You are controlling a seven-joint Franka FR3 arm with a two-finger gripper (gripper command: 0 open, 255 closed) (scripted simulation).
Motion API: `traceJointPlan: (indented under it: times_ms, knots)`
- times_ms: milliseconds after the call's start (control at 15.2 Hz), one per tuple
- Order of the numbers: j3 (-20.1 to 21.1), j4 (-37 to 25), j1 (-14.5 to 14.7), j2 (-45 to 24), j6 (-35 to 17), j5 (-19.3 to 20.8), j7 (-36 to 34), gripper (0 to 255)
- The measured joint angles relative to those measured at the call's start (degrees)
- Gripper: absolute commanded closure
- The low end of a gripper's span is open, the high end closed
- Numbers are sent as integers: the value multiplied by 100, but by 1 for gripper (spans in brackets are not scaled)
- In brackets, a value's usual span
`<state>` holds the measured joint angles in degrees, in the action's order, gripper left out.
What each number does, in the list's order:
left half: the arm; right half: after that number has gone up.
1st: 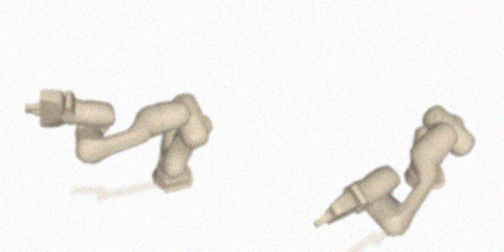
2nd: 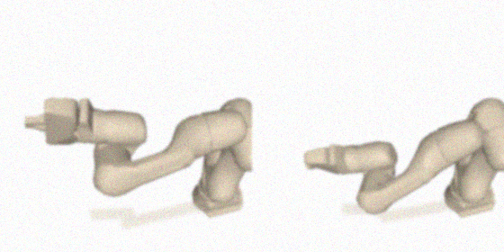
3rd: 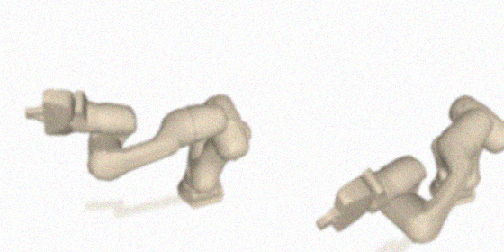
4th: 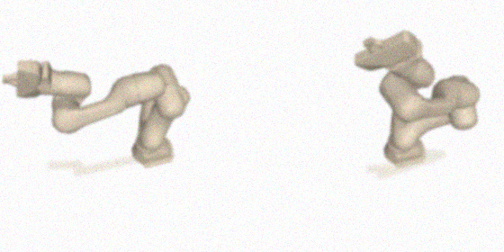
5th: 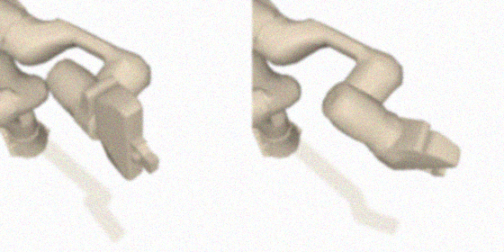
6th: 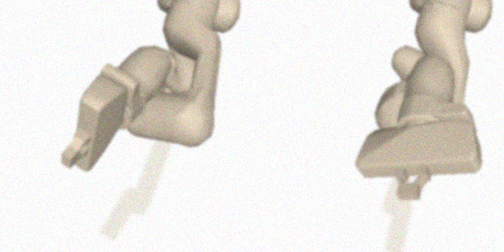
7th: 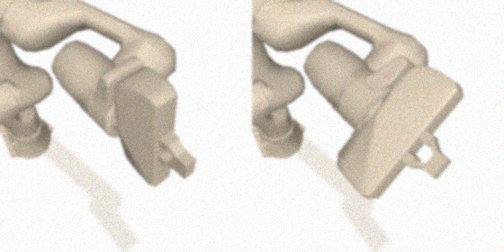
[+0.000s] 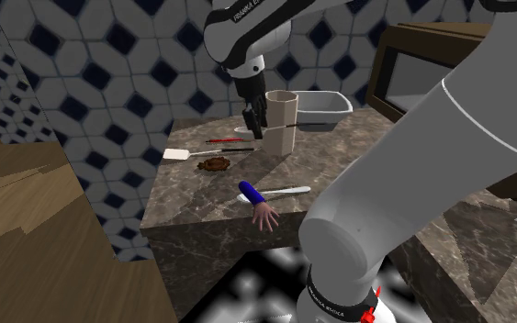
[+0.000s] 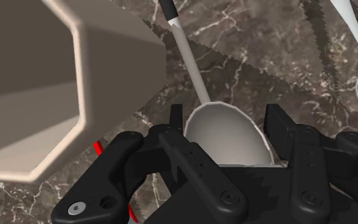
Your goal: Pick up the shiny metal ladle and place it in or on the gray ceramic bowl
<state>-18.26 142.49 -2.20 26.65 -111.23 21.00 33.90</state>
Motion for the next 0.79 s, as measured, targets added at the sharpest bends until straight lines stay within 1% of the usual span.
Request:
traceJointPlan:
  times_ms: [792]
  knots:
    - [150,-742,37,224,955,-129,165,255]
